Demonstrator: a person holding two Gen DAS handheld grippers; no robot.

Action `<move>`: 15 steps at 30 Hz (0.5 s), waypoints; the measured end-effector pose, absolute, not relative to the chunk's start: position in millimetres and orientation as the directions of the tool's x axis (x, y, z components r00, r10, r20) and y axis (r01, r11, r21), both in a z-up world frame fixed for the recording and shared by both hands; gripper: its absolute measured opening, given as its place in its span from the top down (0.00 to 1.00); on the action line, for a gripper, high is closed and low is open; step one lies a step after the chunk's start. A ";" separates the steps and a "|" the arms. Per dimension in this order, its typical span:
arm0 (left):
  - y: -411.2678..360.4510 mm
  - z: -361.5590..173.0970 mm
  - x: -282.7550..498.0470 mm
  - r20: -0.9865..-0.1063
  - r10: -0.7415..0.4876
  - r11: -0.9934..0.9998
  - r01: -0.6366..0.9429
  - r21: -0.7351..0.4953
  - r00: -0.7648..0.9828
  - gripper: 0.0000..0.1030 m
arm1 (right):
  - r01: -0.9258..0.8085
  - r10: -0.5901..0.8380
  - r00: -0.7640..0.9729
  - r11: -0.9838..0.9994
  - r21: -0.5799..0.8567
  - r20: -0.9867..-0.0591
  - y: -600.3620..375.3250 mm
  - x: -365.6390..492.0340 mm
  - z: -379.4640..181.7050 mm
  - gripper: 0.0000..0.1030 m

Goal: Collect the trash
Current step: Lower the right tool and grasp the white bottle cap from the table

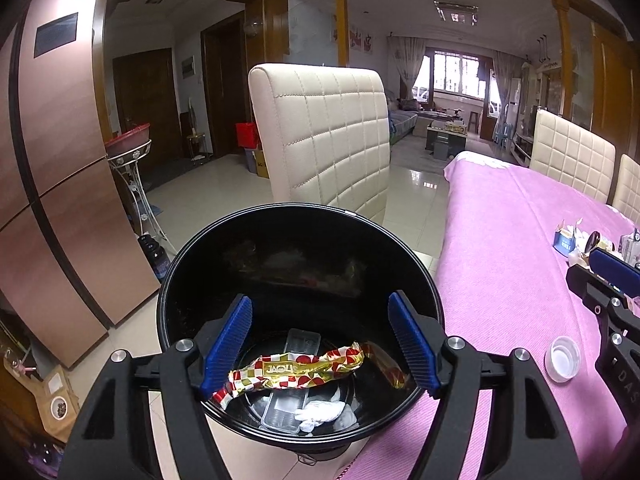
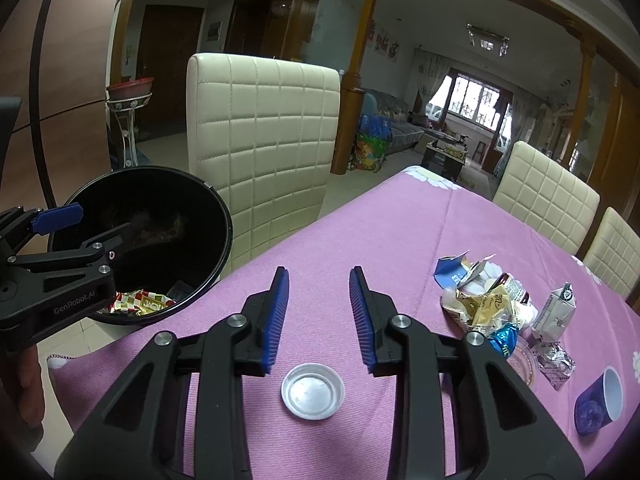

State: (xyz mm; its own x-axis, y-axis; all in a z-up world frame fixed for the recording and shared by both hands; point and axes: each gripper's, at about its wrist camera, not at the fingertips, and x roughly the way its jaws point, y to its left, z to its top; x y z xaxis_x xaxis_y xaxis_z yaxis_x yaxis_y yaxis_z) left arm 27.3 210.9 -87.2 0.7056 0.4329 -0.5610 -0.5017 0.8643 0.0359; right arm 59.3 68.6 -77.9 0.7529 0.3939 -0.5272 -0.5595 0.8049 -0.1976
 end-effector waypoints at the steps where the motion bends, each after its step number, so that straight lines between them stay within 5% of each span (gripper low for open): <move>1: 211.8 -87.4 27.5 -0.561 0.432 0.865 -0.501 0.035 0.706 0.33 | -0.562 0.395 0.751 0.803 -0.198 -0.529 68.7 59.1 -78.1 0.69; 7: 212.4 -87.9 25.9 -0.562 0.427 0.867 -0.497 0.032 0.709 0.33 | -0.564 0.385 0.736 0.804 -0.189 -0.557 64.1 60.0 -81.0 0.67; 11: 212.4 -89.2 23.9 -0.566 0.415 0.873 -0.487 0.027 0.713 0.32 | -0.556 0.380 0.698 0.822 -0.124 -0.607 48.2 68.0 -88.8 0.36; 15: 206.4 -91.4 25.4 -0.566 0.401 0.881 -0.472 0.024 0.720 0.28 | -0.550 0.370 0.645 0.832 -0.070 -0.669 39.8 79.5 -100.5 0.34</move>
State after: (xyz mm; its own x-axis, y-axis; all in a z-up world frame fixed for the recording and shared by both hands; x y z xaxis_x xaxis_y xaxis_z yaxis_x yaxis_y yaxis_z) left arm 25.4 206.4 -91.4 0.7197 0.4014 -0.5664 -0.4723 0.8811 0.0243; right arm 79.5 39.8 -100.5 0.6445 0.3702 -0.6690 -0.5504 0.8320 -0.0699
